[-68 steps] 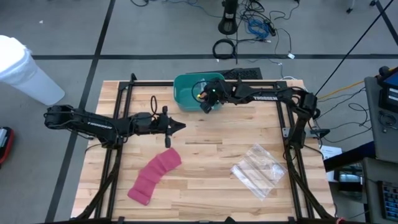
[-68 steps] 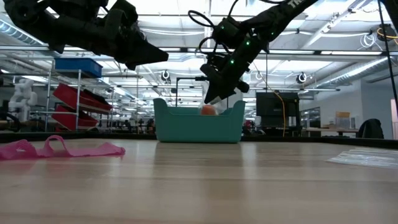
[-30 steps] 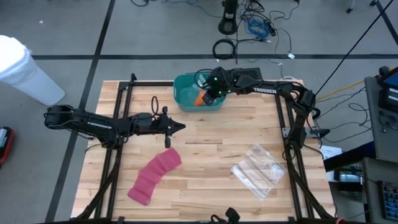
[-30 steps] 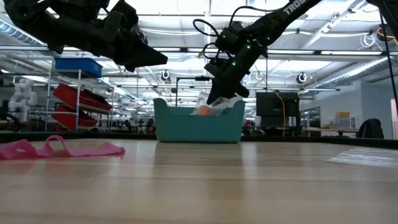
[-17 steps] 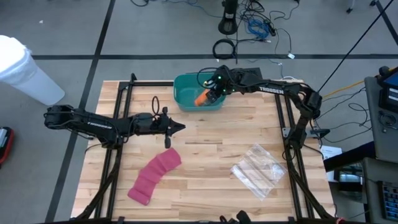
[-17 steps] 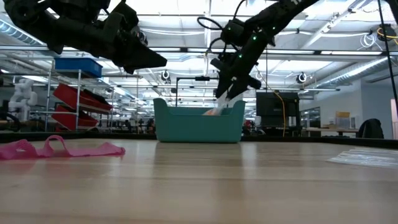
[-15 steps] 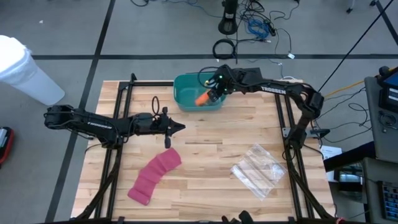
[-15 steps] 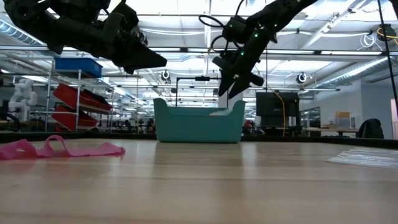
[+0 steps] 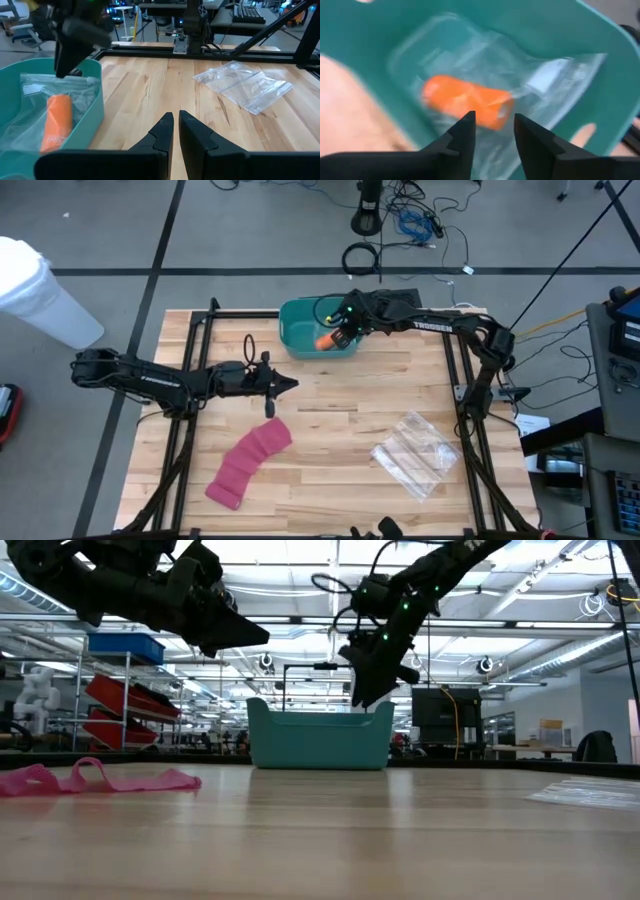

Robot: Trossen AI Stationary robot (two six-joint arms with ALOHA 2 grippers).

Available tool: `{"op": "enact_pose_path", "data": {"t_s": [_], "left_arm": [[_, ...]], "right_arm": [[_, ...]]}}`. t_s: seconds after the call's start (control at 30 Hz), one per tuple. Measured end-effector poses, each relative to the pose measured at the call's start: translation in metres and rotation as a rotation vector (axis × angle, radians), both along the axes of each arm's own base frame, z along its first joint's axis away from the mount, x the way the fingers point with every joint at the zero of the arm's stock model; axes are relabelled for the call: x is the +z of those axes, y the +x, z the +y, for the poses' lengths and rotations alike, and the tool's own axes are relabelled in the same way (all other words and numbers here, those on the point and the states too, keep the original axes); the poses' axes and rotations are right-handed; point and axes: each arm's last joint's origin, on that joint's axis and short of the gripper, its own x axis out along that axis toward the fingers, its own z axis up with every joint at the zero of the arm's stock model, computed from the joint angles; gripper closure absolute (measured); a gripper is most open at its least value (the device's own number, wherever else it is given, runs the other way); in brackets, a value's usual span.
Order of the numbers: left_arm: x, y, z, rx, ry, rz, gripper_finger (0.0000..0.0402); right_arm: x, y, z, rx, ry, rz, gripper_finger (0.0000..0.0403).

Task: Roll bandage
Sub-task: Put the transparent zip bag into the green bin

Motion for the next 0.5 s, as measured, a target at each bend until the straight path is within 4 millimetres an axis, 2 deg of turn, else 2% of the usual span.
{"op": "enact_pose_path", "data": {"t_s": [0.23, 0.5], "left_arm": [[0.001, 0.0, 0.0, 0.0, 0.001, -0.012, 0.0366], [0.001, 0.0, 0.0, 0.0, 0.002, -0.012, 0.0366]], "right_arm": [[-0.028, 0.003, -0.012, 0.008, 0.005, 0.097, 0.0337], [-0.057, 0.016, -0.008, 0.167, -0.008, 0.192, 0.0363]]}}
